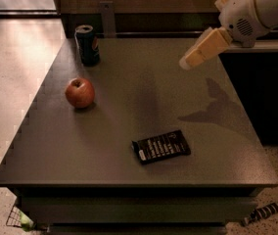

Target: Pick pepsi can

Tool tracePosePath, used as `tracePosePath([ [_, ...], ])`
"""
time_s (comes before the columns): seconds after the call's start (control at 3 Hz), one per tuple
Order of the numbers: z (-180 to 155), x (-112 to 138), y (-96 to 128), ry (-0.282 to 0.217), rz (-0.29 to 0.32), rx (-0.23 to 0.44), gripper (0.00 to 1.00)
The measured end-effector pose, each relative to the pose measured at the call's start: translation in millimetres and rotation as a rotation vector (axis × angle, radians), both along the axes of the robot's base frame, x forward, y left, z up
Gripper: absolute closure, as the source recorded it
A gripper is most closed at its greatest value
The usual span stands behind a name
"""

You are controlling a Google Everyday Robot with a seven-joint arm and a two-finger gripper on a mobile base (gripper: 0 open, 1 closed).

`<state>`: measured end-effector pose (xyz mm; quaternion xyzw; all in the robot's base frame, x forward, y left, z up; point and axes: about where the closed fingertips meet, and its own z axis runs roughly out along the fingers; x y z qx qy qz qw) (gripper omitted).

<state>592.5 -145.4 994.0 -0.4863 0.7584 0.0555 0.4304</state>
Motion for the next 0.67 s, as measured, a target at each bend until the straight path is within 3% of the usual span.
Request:
tracePosePath([
  [0.33, 20, 42, 34, -0.093, 0.018, 0.160, 0.00],
  [0.67, 28, 59, 79, -0.119, 0.054, 0.280, 0.00],
])
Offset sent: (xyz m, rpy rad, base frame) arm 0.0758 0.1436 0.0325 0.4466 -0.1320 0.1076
